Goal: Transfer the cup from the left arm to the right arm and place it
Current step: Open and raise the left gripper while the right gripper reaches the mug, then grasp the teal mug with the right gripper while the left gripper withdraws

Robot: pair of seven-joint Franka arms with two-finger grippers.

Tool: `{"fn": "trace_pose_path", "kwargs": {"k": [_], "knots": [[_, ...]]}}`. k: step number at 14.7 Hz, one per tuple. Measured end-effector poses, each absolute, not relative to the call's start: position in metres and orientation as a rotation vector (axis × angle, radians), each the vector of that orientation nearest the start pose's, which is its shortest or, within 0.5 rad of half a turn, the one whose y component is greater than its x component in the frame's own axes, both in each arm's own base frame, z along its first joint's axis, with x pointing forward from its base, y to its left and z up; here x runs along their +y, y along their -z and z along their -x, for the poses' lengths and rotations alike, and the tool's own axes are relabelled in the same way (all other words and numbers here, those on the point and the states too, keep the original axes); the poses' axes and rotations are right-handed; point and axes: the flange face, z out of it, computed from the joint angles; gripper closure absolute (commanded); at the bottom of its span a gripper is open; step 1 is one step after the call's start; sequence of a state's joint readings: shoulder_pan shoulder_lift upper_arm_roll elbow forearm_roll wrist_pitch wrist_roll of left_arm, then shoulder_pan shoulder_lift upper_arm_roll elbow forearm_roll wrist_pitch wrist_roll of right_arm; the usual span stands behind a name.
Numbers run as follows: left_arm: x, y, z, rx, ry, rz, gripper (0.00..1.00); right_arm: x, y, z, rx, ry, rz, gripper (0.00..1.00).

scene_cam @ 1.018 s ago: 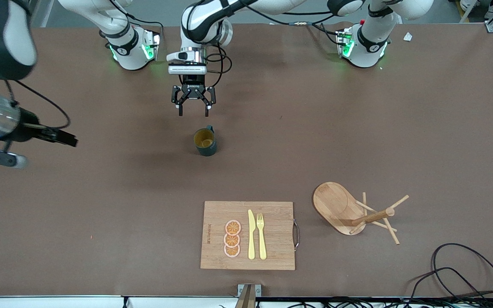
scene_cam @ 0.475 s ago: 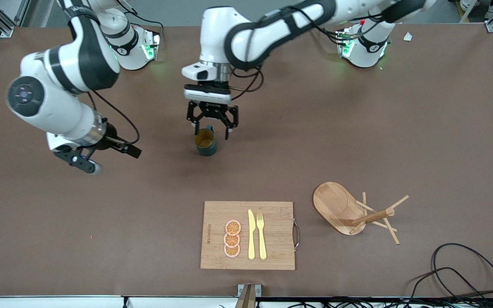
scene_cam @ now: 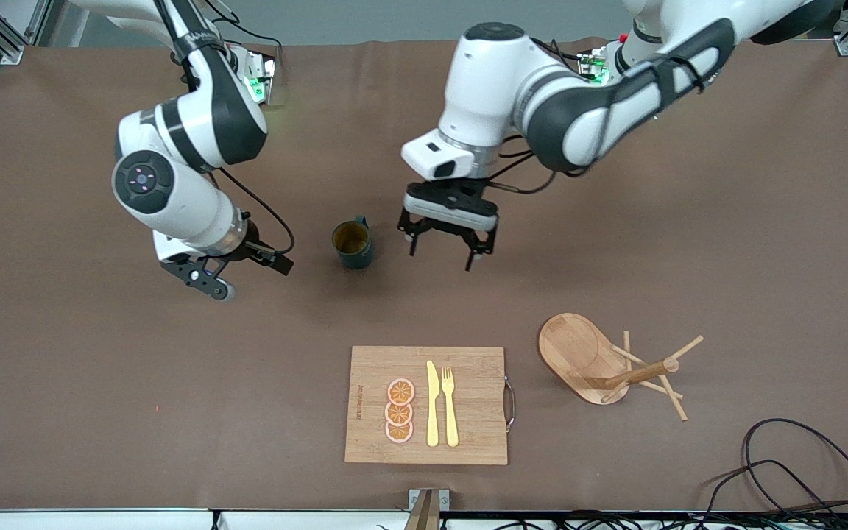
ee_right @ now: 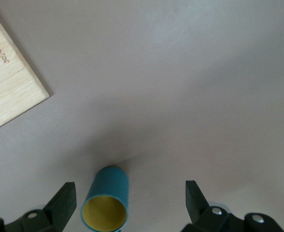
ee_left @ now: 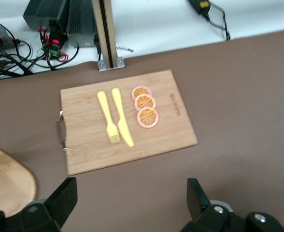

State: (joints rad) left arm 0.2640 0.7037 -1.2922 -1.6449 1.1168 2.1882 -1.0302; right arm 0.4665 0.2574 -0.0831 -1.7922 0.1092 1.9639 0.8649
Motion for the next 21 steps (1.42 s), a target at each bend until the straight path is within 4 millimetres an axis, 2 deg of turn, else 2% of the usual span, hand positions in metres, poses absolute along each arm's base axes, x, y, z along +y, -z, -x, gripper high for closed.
{"fn": "trace_pose_path", "kwargs": {"k": [2,4,7,12,15,18,21], "knots": [[-0.416,-0.482,-0.538,0.501,0.727,3.182,0.00,0.268,-0.386,-0.561,0.839,-0.155,3.006,0.00],[-0.380,-0.495,-0.565,0.501,0.609,3.172,0.00,0.291,-0.363,-0.550,0.864,-0.107,2.985,0.00],[-0.344,-0.521,-0.589,0.559,0.426,3.140,0.00,0.307,-0.325,-0.531,0.867,-0.055,2.968,0.00],[-0.279,-0.552,-0.613,0.664,0.204,3.042,0.00,0.314,-0.284,-0.497,0.835,-0.060,2.992,0.00],[-0.252,-0.569,-0.618,0.720,0.122,2.997,0.00,0.316,-0.267,-0.476,0.809,-0.060,3.005,0.00],[-0.228,-0.589,-0.619,0.795,0.102,2.955,0.00,0.319,-0.265,-0.461,0.782,-0.072,3.019,0.00],[-0.189,-0.600,-0.624,0.760,0.059,3.013,0.00,0.320,-0.266,-0.456,0.774,-0.075,3.022,0.00]]}}
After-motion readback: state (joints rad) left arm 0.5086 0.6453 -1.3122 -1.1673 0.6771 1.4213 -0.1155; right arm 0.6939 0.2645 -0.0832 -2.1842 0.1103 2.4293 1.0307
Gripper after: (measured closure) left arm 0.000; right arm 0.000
